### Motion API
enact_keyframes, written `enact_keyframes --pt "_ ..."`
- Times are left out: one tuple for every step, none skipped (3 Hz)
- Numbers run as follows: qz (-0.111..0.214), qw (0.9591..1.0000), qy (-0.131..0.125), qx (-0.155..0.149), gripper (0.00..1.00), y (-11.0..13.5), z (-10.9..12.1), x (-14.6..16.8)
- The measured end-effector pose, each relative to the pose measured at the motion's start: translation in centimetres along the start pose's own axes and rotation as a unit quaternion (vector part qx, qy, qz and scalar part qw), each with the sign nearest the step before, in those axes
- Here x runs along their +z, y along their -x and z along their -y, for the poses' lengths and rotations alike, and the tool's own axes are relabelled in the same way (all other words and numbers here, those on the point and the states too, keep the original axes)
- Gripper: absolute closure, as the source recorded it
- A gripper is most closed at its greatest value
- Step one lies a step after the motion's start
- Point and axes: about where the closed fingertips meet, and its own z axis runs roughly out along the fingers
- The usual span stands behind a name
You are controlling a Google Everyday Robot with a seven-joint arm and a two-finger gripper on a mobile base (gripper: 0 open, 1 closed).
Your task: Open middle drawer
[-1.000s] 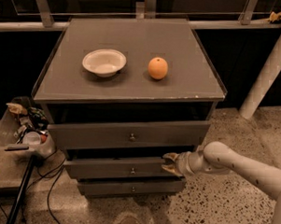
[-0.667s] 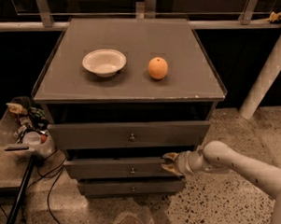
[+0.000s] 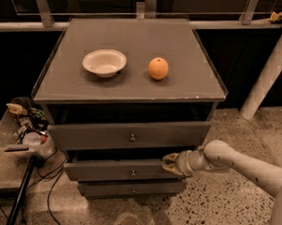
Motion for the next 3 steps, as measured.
enact_keyframes --pt "0.0 1.0 0.0 0.0 1.0 0.1 0.1 -0.2" --pt "0.003 0.9998 -0.015 -0.011 1.0 0.9 0.2 -1.2" --pt "0.003 0.9998 -0.015 -0.01 1.0 0.9 0.0 -1.4"
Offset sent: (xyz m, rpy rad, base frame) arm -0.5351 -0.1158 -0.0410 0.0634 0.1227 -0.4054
